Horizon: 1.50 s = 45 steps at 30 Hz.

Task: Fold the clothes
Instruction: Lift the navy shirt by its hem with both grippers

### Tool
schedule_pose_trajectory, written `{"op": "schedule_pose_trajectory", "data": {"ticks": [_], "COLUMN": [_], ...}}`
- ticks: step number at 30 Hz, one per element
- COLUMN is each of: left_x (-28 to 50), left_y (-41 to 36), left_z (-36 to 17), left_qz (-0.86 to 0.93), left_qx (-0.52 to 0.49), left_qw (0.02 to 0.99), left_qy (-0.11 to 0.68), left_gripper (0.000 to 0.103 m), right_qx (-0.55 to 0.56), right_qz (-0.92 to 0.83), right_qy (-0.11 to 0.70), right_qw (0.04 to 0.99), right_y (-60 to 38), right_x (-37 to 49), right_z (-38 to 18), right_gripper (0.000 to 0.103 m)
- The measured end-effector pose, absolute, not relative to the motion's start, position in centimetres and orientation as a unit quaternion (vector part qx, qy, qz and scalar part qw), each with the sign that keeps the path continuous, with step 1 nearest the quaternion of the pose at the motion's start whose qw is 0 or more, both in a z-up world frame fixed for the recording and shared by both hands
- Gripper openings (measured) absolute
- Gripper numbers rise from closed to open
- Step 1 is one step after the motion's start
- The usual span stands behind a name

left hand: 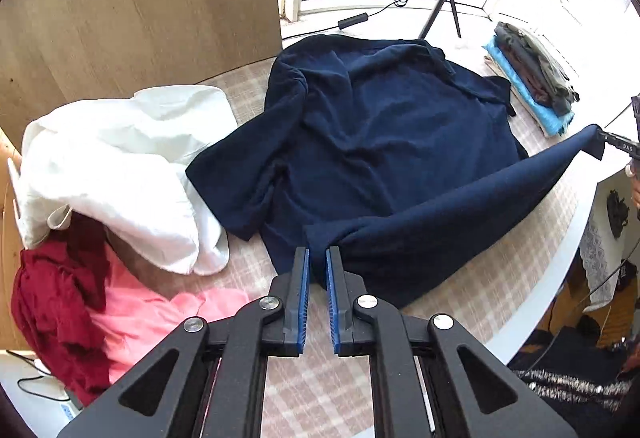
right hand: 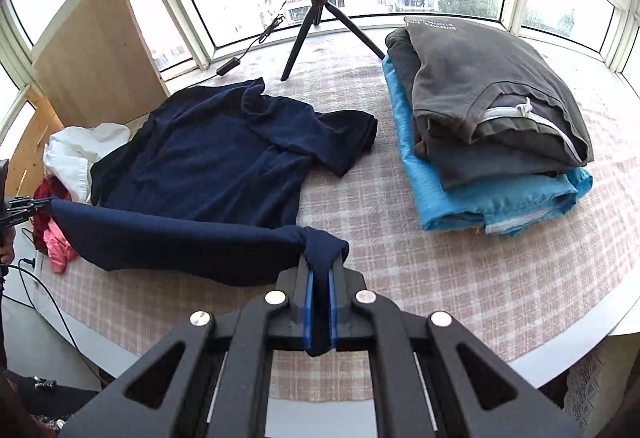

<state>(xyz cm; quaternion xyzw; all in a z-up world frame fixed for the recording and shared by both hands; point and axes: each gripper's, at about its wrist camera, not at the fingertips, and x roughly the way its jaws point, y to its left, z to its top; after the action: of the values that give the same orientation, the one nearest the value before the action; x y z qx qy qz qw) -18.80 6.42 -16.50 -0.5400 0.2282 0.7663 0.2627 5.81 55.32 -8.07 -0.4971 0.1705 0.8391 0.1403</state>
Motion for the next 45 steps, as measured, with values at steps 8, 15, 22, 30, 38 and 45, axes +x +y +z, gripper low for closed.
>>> {"op": "schedule_pose_trajectory", "data": {"ticks": [8,15,22,30,38,45], "left_x": [-18.9,-11.6,-11.7,-11.3,-12.3,-12.3], "left_y": [6.2,8.0,12.6,10.4,8.7,10.5], "left_z": [-20.0,-22.9,-26.2,-19.5,-16.9,-18.4], "left_qz": [0.746,0.679,0.652,0.687,0.715,0.71], "left_qx": [-0.574,-0.62,-0.643,-0.616,-0.604,-0.611], "left_qw": [0.278,0.358,0.376,0.366,0.326,0.318], "left_qy": [0.191,0.164,0.14,0.118,0.132,0.15], "left_gripper": [0.019,0.033,0.024,0.004,0.005,0.005], "right_qx": [-0.588,-0.591,-0.593,-0.584,-0.583,-0.576], "right_qz": [0.778,0.775,0.771,0.782,0.771,0.785], "right_qy": [0.132,0.16,0.166,0.163,0.223,0.208], "right_qw": [0.177,0.156,0.162,0.14,0.124,0.099], "right_y": [59.4,59.6,60.7,61.7,64.0,63.3], "right_x": [-1.4,2.2,3.6,3.9,1.1,-0.2], "right_z": [-16.6,-17.0,-17.2,-17.5,-21.0,-21.3], "right_gripper": [0.016,0.024,0.034,0.047,0.047,0.047]}}
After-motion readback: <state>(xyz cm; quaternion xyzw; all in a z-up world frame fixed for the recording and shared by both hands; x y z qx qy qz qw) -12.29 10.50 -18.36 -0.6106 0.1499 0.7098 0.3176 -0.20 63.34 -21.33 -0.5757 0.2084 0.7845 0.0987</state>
